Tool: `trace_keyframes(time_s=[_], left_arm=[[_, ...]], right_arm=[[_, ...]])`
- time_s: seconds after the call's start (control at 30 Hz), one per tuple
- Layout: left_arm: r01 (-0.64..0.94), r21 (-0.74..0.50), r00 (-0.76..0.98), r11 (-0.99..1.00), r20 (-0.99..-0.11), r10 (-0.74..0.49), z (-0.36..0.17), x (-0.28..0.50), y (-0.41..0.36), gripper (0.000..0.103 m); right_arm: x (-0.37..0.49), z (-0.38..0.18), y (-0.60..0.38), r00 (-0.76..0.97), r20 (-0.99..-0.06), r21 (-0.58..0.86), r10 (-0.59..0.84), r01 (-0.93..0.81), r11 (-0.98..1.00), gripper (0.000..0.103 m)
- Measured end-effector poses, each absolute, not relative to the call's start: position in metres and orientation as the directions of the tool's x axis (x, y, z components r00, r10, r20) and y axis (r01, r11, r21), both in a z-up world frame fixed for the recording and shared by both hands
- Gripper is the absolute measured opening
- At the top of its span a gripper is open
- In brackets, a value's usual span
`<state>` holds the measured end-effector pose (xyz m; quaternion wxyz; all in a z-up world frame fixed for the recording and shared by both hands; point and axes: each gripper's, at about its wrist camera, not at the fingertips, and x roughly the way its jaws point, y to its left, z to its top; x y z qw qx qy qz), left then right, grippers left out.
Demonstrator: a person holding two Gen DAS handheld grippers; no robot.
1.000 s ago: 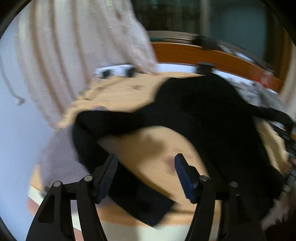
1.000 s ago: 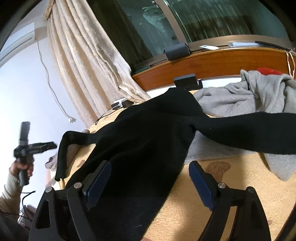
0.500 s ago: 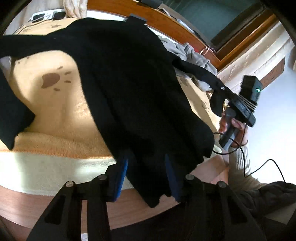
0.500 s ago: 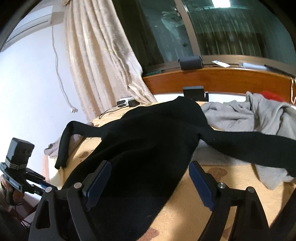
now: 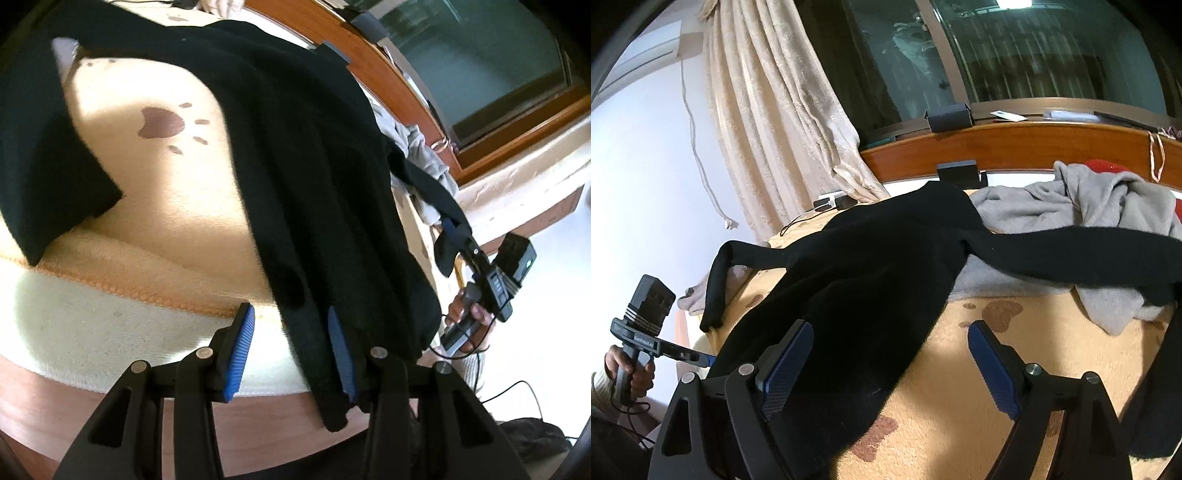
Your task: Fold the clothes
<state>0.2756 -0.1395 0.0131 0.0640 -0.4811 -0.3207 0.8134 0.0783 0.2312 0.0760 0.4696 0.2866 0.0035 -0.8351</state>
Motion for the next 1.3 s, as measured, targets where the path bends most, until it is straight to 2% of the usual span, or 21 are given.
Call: trace_keyframes(time_s=[0.33, 0.37, 0.4, 0.43, 0.6, 0.8, 0.87, 1.0, 1.17, 1.2, 1.27, 1.3], left_arm=[[0.166, -0.586, -0.466, -0.793, -0.755, 0.46, 0.014, 0.267, -0.108, 0.045], [0.168, -0.592, -0.465, -0.788, -0.753, 0.466, 0.013, 0.266, -0.108, 0.043], [0.174, -0.614, -0.46, -0.77, -0.742, 0.488, 0.011, 0.266, -0.109, 0.026], [0.182, -0.637, -0.459, -0.749, -0.729, 0.508, 0.007, 0.267, -0.111, 0.015], [0.209, -0.708, -0.482, -0.674, -0.675, 0.559, -0.003, 0.272, -0.118, 0.012], [0.195, -0.731, -0.574, -0.654, -0.626, 0.528, 0.017, 0.28, -0.134, 0.01], [0.193, -0.729, -0.607, -0.657, -0.615, 0.503, 0.026, 0.285, -0.143, 0.006], [0.198, -0.723, -0.636, -0.662, -0.609, 0.474, 0.033, 0.289, -0.154, 0.006], [0.192, -0.732, -0.612, -0.654, -0.61, 0.504, 0.023, 0.287, -0.151, 0.006], [0.19, -0.735, -0.608, -0.651, -0.608, 0.51, 0.021, 0.288, -0.15, 0.006], [0.192, -0.741, -0.6, -0.643, -0.607, 0.521, 0.015, 0.289, -0.151, 0.006], [0.194, -0.741, -0.595, -0.643, -0.61, 0.523, 0.013, 0.289, -0.15, 0.006]], right_arm=[[0.083, 0.07, 0.24, -0.381, -0.508, 0.26, -0.773, 0.788, -0.559, 0.088], [0.085, 0.07, 0.242, -0.381, -0.511, 0.257, -0.771, 0.788, -0.56, 0.088], [0.087, 0.07, 0.244, -0.383, -0.514, 0.253, -0.767, 0.787, -0.562, 0.088], [0.088, 0.07, 0.246, -0.385, -0.517, 0.249, -0.764, 0.787, -0.565, 0.088], [0.092, 0.064, 0.255, -0.368, -0.544, 0.256, -0.754, 0.783, -0.567, 0.088], [0.096, 0.058, 0.273, -0.243, -0.569, 0.349, -0.786, 0.793, -0.499, 0.088], [0.103, 0.056, 0.279, -0.178, -0.567, 0.385, -0.804, 0.806, -0.45, 0.088], [0.132, 0.054, 0.276, -0.108, -0.596, 0.343, -0.795, 0.862, -0.374, 0.088], [0.173, 0.046, 0.252, -0.027, -0.657, 0.28, -0.753, 0.919, -0.278, 0.087], [0.18, 0.043, 0.246, -0.019, -0.675, 0.265, -0.737, 0.927, -0.266, 0.086], [0.19, 0.037, 0.234, -0.009, -0.705, 0.238, -0.709, 0.939, -0.249, 0.07], [0.189, 0.036, 0.231, -0.008, -0.706, 0.247, -0.708, 0.935, -0.256, 0.065]])
